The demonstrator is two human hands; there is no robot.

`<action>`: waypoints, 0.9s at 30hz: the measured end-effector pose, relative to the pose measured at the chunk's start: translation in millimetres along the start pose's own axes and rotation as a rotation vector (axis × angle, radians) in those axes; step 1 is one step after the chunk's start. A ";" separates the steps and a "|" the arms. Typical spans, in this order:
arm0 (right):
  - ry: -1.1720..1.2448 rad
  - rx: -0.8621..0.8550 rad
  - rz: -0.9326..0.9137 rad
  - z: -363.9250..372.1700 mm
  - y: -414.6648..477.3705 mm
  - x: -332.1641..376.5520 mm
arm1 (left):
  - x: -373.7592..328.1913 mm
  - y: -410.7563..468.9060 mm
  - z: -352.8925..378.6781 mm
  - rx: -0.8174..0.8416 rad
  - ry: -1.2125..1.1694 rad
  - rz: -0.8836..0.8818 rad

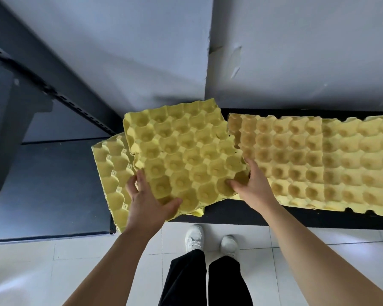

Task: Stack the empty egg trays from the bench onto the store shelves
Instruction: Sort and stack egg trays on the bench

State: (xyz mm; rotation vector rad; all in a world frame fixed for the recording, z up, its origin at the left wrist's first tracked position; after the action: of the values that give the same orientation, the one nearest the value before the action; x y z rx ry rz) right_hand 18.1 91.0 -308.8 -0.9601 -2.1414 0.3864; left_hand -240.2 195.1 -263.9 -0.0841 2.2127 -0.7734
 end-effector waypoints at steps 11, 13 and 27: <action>-0.007 -0.034 -0.013 -19.9 -13.2 -4.2 | -15.9 -25.9 0.9 -0.168 0.046 0.134; 0.015 -0.043 -0.010 -24.4 -17.4 -8.6 | -20.6 -32.4 0.0 -0.161 0.026 0.145; 0.129 -0.164 -0.109 -87.2 -57.7 10.6 | -74.4 -71.8 -13.5 -0.196 -0.164 0.237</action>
State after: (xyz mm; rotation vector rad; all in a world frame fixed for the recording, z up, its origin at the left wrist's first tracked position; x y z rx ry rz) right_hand 47.9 57.6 -213.7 -0.9270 -2.1198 0.0935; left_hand -210.5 165.3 -168.5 0.0179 2.0897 -0.4047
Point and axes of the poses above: each hand's wrist, its own y-axis towards the middle knuckle, its own z-axis out of the palm, x = y × z, the point moved 4 cm from there along y, towards the middle knuckle, and after that the axes turned 14 degrees about -y, right-handed, at the moved point
